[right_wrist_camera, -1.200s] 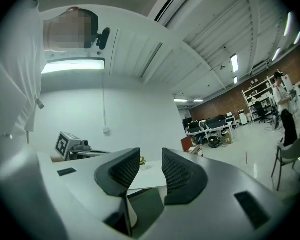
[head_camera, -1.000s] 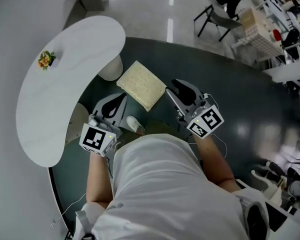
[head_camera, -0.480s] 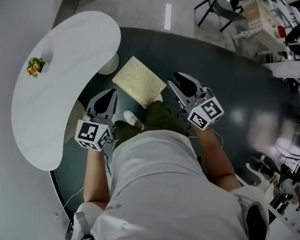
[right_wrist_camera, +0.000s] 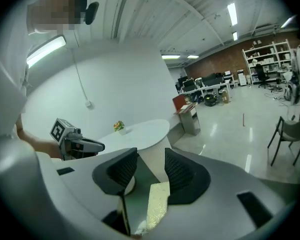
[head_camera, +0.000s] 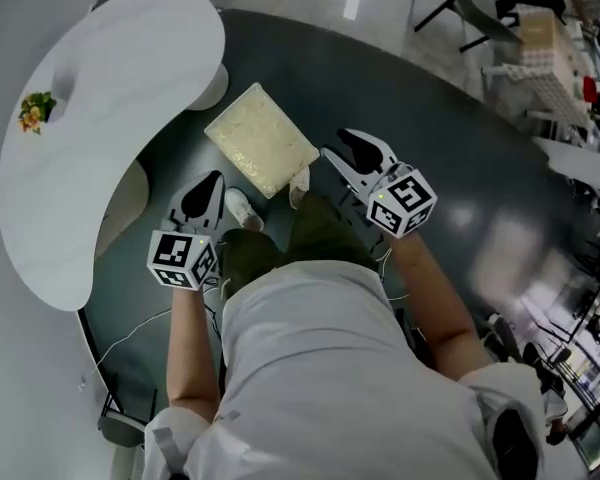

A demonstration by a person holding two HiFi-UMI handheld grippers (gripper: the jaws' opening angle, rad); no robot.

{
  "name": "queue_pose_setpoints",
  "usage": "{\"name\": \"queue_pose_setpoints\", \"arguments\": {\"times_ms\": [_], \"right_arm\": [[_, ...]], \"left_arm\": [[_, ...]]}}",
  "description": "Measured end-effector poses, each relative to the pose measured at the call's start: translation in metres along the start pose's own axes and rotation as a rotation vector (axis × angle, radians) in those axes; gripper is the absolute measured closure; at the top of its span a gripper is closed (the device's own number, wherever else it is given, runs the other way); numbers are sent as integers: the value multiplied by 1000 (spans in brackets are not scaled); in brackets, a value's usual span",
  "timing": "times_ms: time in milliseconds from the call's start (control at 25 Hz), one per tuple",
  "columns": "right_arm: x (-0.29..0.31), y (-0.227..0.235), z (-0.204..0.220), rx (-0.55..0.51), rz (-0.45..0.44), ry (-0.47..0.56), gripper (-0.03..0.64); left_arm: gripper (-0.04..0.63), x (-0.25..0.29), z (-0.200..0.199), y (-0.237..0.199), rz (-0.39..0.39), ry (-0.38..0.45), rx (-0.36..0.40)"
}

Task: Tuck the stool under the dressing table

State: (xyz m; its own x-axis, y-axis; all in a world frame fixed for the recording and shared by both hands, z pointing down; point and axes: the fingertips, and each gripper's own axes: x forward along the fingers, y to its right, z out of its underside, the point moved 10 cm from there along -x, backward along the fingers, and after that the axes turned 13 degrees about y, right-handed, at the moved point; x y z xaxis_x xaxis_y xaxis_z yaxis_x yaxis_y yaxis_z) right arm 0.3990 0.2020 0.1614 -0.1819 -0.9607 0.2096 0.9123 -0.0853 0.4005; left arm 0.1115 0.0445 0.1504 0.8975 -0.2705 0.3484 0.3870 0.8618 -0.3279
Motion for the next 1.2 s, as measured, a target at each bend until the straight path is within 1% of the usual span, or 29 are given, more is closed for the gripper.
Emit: {"name": "queue_pose_setpoints", "arguments": {"times_ms": [160, 320, 480, 760, 1000, 1200], "right_arm": [[13, 27, 26, 20, -45, -97, 427], [26, 53, 62, 24, -90, -201, 411], [42, 71, 98, 32, -114, -295, 397], [74, 76, 173, 56, -123, -461, 370], [91, 106, 225, 83, -120, -544, 339], [102, 131, 271, 117, -122, -602, 310]], "left_arm": [[588, 16, 24, 0, -64, -45, -36], [539, 34, 60, -2, -124, -93, -84], [509, 48, 95, -8, -160, -157, -129], [431, 49, 158, -38, -238, -255, -189], [348, 63, 216, -63, -336, -360, -248], [309, 77, 260, -79, -388, -410, -277]]}}
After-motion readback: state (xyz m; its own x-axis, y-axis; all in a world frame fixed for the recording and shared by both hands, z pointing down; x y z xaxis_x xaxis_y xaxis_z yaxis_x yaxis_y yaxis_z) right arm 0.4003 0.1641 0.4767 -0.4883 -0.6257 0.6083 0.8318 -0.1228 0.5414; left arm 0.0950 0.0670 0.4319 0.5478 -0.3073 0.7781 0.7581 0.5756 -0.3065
